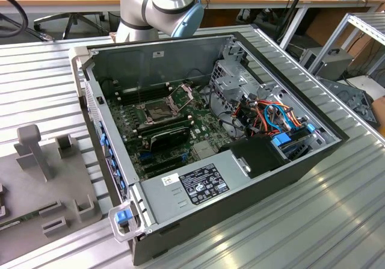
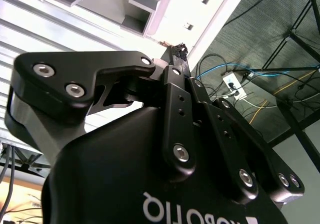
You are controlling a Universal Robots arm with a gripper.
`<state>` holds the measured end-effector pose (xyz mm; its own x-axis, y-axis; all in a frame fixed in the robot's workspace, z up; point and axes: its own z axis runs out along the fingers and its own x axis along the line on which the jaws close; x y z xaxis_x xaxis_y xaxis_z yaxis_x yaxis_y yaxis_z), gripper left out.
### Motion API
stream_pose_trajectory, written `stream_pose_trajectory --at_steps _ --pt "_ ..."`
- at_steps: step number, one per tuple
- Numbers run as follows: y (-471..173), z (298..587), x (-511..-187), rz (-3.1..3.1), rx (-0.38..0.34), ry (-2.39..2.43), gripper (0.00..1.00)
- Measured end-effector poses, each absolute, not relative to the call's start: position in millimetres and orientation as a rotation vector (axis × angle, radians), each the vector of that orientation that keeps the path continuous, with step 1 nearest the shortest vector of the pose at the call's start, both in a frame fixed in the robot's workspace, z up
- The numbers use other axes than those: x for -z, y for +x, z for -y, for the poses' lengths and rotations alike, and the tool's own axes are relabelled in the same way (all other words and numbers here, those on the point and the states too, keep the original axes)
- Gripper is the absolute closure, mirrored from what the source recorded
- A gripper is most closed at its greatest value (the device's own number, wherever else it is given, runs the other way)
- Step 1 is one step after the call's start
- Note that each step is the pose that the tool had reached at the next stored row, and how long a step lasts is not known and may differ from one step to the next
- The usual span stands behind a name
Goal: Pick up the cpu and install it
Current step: 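Reach for the cpu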
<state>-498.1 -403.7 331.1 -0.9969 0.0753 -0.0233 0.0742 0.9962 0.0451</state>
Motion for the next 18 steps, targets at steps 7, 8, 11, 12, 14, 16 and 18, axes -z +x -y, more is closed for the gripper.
stream_pose_trajectory --at_steps 7,8,11,12,14,16,18 --pt "-498.1 403.7 -328.4 -3.114 -0.069 0.117 0.89" --pt "-498.1 403.7 -328.1 -3.114 -0.069 0.117 0.89" --pt "-498.1 403.7 -327.0 -3.114 -0.069 0.117 0.89" --pt "-498.1 403.7 -326.7 -3.114 -0.069 0.117 0.89" --pt "-498.1 403.8 -326.0 -3.114 -0.069 0.117 0.89" --pt "-498.1 403.8 -325.2 -3.114 -0.069 0.117 0.89" --pt "-498.1 403.7 -324.6 -3.114 -0.069 0.117 0.89"
